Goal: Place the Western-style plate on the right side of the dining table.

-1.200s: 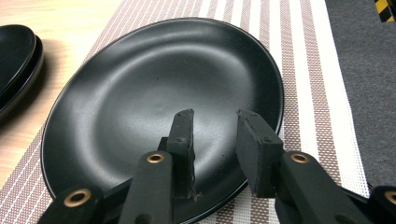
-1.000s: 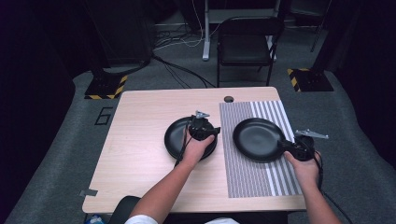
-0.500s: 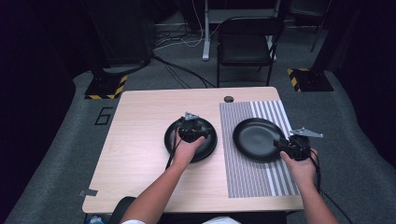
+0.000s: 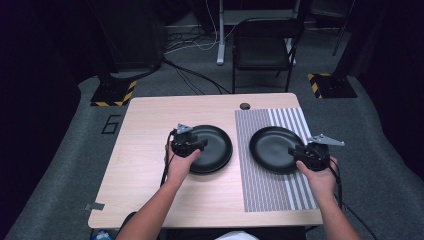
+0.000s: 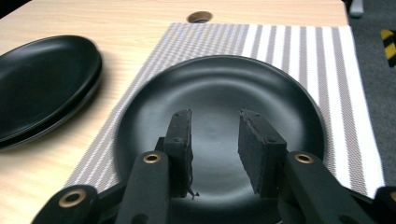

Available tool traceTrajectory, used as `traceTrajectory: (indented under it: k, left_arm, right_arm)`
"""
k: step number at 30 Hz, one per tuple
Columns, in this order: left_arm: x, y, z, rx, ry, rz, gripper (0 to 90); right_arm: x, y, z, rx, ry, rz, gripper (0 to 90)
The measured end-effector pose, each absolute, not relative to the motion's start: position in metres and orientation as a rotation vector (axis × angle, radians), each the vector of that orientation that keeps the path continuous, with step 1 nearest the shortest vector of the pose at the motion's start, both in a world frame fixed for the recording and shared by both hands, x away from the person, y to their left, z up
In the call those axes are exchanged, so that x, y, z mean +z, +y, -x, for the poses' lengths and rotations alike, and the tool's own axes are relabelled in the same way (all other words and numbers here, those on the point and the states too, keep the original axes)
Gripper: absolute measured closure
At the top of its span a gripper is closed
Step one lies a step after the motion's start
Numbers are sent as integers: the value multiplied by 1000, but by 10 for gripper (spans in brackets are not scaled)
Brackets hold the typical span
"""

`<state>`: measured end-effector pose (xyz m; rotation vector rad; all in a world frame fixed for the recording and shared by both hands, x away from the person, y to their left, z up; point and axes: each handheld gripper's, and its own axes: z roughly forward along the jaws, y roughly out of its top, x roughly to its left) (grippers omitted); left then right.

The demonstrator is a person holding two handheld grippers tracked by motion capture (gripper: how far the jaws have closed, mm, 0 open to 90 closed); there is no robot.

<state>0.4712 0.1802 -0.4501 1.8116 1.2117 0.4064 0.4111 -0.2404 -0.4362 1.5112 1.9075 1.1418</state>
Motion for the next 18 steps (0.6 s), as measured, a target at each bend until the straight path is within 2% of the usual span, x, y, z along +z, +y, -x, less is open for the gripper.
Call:
traceTrajectory:
  k: [9,18]
  left_arm:
    - [-449,214,-460,442,1270,-1765,493]
    - [-460,231,-460,483,1317,-1771,491]
  right_arm:
    - [-429,-215,-389,1177,2028,-1380,636]
    - [-444,-187,-377,1167,2178,-1248,611]
